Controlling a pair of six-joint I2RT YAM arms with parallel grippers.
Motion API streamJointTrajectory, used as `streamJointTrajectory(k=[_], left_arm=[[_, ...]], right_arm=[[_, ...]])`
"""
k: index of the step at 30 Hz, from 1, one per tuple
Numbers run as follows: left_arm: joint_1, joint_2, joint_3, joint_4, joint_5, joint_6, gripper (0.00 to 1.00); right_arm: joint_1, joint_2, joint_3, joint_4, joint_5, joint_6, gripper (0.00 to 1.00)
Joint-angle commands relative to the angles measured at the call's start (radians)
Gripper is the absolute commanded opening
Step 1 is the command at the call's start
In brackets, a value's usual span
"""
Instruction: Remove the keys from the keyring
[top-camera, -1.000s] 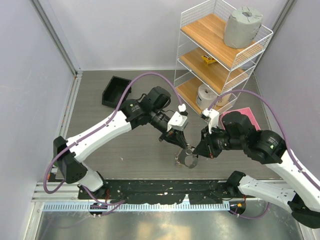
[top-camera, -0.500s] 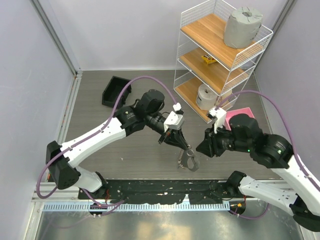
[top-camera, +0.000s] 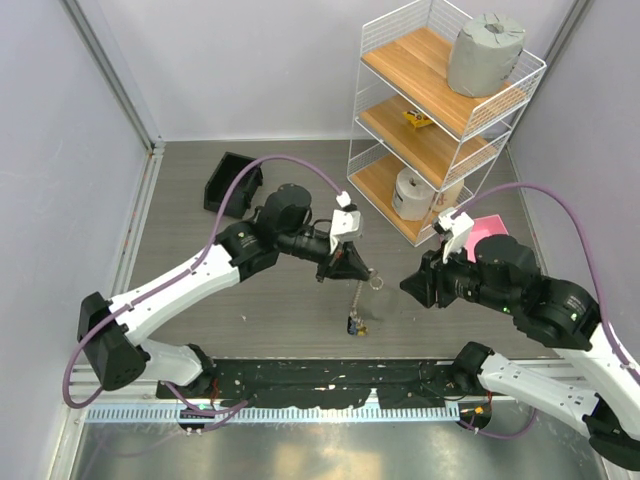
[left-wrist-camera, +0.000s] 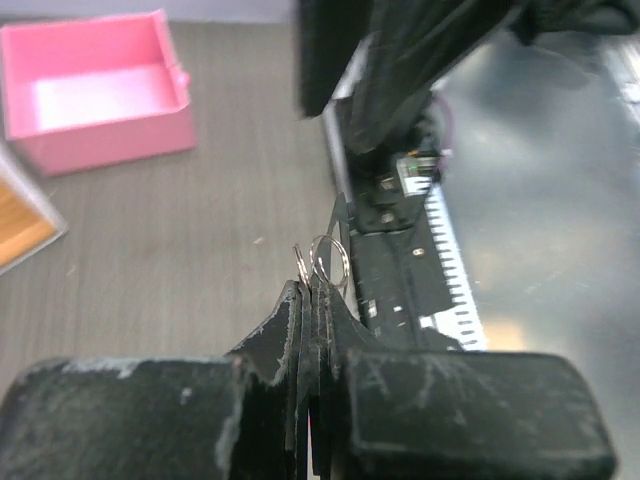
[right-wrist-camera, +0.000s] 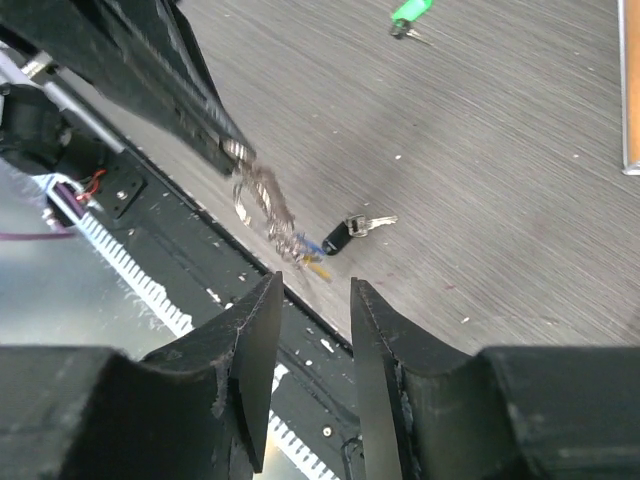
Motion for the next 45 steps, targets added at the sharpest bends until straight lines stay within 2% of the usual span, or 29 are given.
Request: streamJointTrajectory(k=[1, 11, 17, 20, 24, 26, 32, 33, 35, 36, 37, 38, 40, 41, 43, 45], left_arm=[[0.059, -0.065, -0.046, 0.088, -0.231, -0.152, 0.0], [0.133, -0.159, -0.087, -0.092, -0.643, -0.27, 0.0], [0.226, -0.255, -0.237, -0.084, -0.637, -0.435, 0.0], [0.352, -0.284, -0.346, -0.032, -0.553, -0.544, 0.0], [0.485, -0.278, -0.467, 0.038, -0.545, -0.555, 0.0], [0.556, -0.272, -0.513, 0.074, -0.555, -0.563, 0.08], [0.683, -0.286, -0.592, 0.152, -0.661, -0.563, 0.18], [0.693, -0.283, -0.589, 0.148, -0.672, -0.559, 0.24], [0.703, -0.292, -0.584, 0.144, -0.655, -0.539, 0.5], [0.703, -0.313, -0.589, 0.146, -0.652, -0.536, 0.87], [0.703, -0.355, -0.599, 0.155, -0.661, -0.548, 0.99], [0.703, -0.399, -0.618, 0.169, -0.678, -0.557, 1.0], [0.703, -0.477, -0.632, 0.14, -0.731, -0.58, 1.0], [0.703, -0.514, -0.623, 0.094, -0.779, -0.597, 1.0], [0.703, -0.571, -0.581, -0.009, -0.845, -0.612, 1.0], [0.703, -0.619, -0.514, -0.13, -0.868, -0.626, 1.0]], right_arm=[[0.0, -0.019, -0.041, 0.1, 0.116, 0.032, 0.41], [0.002, 0.004, -0.122, 0.174, 0.132, 0.055, 0.42], [0.0, 0.027, -0.152, 0.223, 0.11, 0.055, 0.42], [0.0, 0.038, -0.162, 0.245, 0.098, 0.06, 0.42], [0.0, 0.042, -0.179, 0.272, 0.087, 0.076, 0.42], [0.0, 0.045, -0.182, 0.28, 0.078, 0.08, 0.42], [0.002, 0.041, -0.178, 0.28, 0.075, 0.087, 0.42], [0.0, 0.038, -0.179, 0.28, 0.074, 0.087, 0.42], [0.002, 0.032, -0.178, 0.275, 0.083, 0.093, 0.42], [0.002, 0.027, -0.179, 0.271, 0.093, 0.095, 0.42], [0.0, 0.024, -0.181, 0.266, 0.101, 0.099, 0.46], [0.0, 0.013, -0.185, 0.265, 0.119, 0.103, 0.5], [-0.001, 0.001, -0.182, 0.254, 0.168, 0.119, 0.66], [0.0, -0.005, -0.178, 0.239, 0.194, 0.125, 0.79], [0.0, -0.025, -0.165, 0.22, 0.329, 0.182, 0.86], [0.0, -0.086, -0.156, 0.222, 0.413, 0.185, 0.86]])
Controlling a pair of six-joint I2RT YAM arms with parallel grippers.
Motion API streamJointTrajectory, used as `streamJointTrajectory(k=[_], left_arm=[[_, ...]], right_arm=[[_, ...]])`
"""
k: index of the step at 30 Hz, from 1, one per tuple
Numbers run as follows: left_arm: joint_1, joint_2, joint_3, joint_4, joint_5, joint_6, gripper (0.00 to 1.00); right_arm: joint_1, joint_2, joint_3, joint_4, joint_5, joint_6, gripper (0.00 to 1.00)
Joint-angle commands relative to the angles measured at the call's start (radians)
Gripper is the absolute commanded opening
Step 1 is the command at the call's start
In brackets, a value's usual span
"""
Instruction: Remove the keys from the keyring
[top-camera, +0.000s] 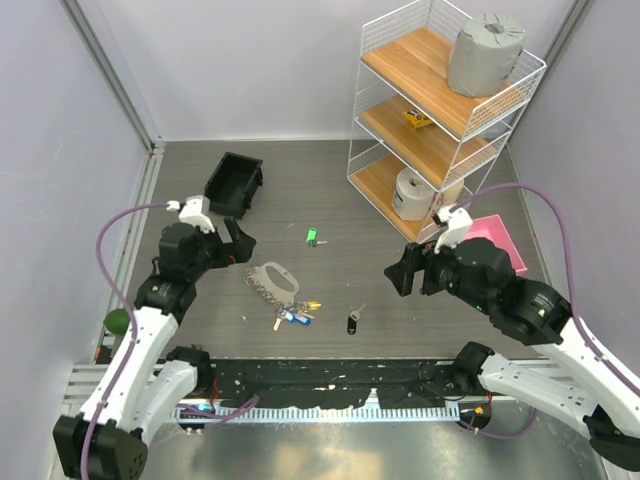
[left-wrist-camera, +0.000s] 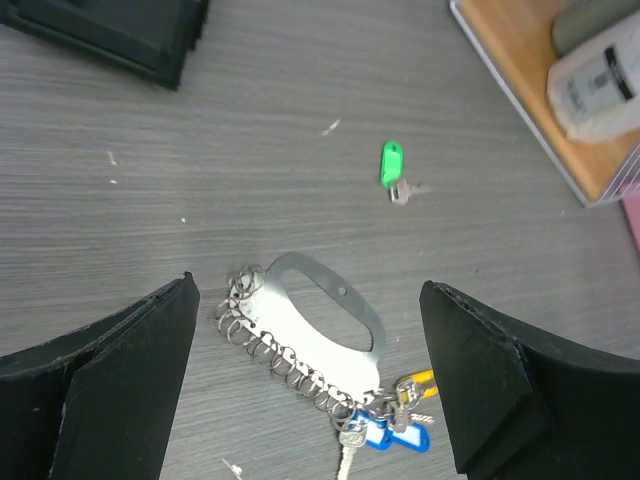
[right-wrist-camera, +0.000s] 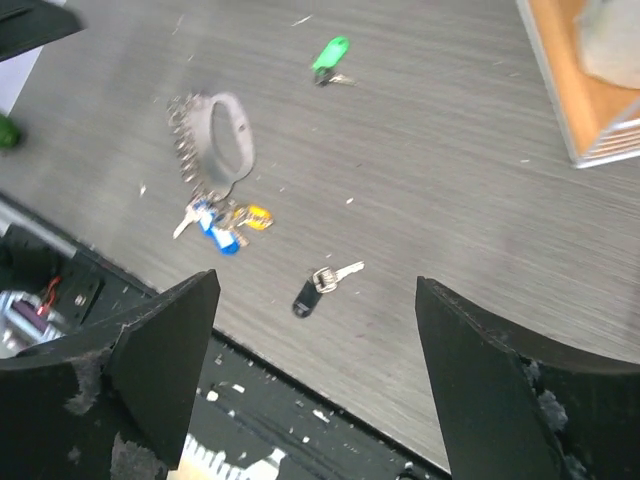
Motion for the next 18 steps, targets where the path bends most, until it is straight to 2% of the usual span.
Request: streamJointTrajectory(k=[1, 5, 9, 13, 18], left_arm=[[0.004, -0.107, 0.139, -0.209, -0.122, -0.05, 1.0], [0.003, -0.258, 0.22, -0.312, -0.172, -0.052, 1.0], [0.003, -0.406, 0.252, -0.366, -0.248, -0.021, 1.0], [0.003, -0.477, 0.292, -0.447, -0.304, 0.031, 1.0], [0.003, -0.552, 0.274, -0.475, -0.304, 0.045, 1.0]], right_arm=[[0.0, -0.096, 0.04, 0.011, 0.253, 0.056, 0.89], [0.0, -0.228, 0.053, 0.023, 0.398, 0.027, 0.95], [0.0, -0.357, 0.058, 0.026, 0.522, -0.008, 0.96], [0.0, -0.494, 0.033, 0.028, 0.59, -0.016, 1.0], [0.0, -0.56, 0.023, 0.01, 0.601, -0.003, 0.99]])
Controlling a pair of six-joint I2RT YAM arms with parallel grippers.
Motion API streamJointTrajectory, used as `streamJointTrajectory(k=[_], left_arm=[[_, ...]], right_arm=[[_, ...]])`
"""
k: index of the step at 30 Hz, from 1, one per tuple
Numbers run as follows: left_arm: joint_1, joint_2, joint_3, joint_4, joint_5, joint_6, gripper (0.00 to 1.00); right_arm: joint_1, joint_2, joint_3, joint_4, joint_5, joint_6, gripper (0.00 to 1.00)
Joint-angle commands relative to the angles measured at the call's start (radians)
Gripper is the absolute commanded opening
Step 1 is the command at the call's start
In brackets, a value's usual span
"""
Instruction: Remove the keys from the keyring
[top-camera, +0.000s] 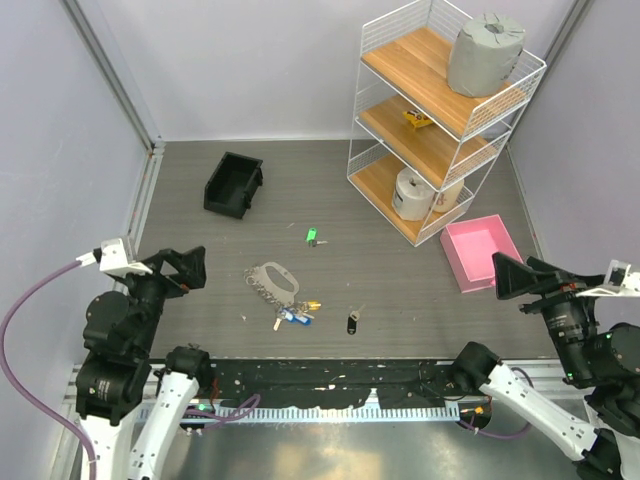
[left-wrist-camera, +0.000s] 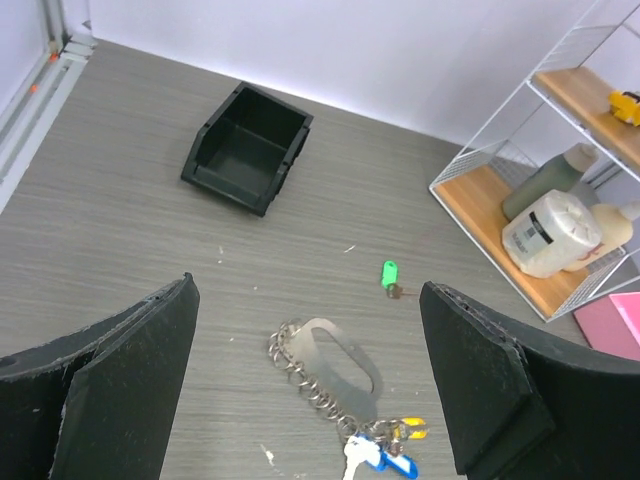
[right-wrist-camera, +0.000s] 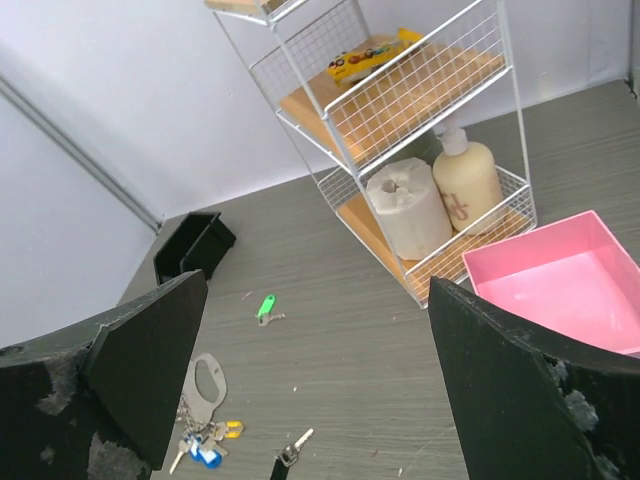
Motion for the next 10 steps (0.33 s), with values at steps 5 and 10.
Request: streamJointTrajectory(k=[5, 10], left_arm=[[0.004, -0.075, -0.036, -0.074, 0.004, 0.041, 1.0], [0.002, -0.079, -0.044, -0.088, 0.05, 0.047, 1.0]], right_arm=[[0.001, -0.017, 0.009, -0.038, 0.064, 0.035, 1.0], [0.001, -0.015, 0.017, -0.051, 0.045, 0.033, 0.99]])
